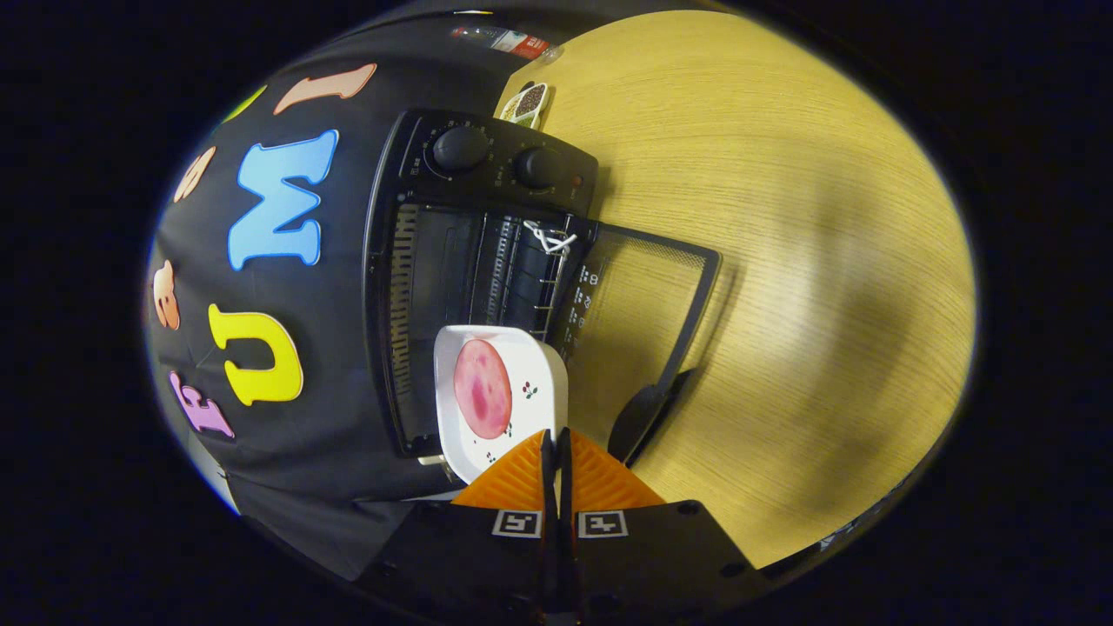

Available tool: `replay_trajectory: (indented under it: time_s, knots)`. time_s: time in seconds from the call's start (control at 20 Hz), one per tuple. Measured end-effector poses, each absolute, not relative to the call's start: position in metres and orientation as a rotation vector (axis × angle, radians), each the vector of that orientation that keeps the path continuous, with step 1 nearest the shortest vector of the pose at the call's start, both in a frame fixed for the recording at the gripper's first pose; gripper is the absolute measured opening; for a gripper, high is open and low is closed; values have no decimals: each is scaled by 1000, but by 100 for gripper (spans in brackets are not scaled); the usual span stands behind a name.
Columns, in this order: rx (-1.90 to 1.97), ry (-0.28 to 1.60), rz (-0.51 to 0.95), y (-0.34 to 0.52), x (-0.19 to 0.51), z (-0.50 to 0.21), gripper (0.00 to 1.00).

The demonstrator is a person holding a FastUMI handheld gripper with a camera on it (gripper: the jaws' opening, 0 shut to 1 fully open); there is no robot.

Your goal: Open the toaster oven, put the food inside, and close the toaster oven door.

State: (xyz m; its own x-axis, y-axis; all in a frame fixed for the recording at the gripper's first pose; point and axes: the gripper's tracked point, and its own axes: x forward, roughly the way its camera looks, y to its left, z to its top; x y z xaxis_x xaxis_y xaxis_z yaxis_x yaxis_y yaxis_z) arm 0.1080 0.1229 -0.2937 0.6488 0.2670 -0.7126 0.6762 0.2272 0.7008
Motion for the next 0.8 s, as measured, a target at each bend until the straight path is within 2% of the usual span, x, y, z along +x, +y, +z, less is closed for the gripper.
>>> replay_trajectory:
  time_s: [0.8]
  knots:
    - [1389, 670, -527, 113, 201, -330, 1]
